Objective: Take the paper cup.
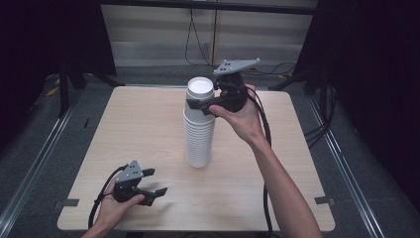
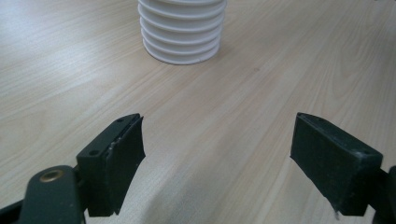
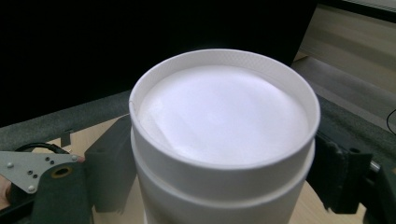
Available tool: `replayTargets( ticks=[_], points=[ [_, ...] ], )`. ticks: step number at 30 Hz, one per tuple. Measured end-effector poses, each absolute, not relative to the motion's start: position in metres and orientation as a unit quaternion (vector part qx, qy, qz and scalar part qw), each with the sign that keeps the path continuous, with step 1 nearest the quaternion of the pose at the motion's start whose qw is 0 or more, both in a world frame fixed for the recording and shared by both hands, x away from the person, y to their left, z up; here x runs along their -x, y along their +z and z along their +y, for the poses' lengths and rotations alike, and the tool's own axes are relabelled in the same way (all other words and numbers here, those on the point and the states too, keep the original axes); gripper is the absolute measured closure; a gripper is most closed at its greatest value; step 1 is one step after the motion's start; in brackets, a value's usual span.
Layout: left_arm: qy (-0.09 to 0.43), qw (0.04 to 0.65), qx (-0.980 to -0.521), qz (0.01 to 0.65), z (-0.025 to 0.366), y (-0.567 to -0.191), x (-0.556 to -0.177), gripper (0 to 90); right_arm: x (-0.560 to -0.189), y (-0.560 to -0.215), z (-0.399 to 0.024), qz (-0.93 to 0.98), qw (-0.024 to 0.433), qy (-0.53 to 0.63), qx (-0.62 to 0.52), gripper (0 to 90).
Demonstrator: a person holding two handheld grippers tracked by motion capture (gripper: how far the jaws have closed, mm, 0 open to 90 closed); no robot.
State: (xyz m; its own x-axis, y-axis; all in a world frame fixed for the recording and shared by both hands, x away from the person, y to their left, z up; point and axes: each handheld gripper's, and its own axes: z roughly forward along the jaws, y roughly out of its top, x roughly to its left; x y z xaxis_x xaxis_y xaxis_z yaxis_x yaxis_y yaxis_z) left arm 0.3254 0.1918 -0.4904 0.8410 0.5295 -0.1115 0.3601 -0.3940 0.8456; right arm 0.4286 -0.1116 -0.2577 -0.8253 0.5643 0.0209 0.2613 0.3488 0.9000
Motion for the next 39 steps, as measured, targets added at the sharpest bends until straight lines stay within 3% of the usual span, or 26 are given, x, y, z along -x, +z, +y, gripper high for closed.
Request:
replayTargets(
  ticks=[39],
  points=[
    [0.096,0.479,-0.831,0.267,0.192,-0.490,-0.325,17.1,-0.417,-0.232,-0.136,0.729,0.164,0.614,-0.255,21.3]
  ],
)
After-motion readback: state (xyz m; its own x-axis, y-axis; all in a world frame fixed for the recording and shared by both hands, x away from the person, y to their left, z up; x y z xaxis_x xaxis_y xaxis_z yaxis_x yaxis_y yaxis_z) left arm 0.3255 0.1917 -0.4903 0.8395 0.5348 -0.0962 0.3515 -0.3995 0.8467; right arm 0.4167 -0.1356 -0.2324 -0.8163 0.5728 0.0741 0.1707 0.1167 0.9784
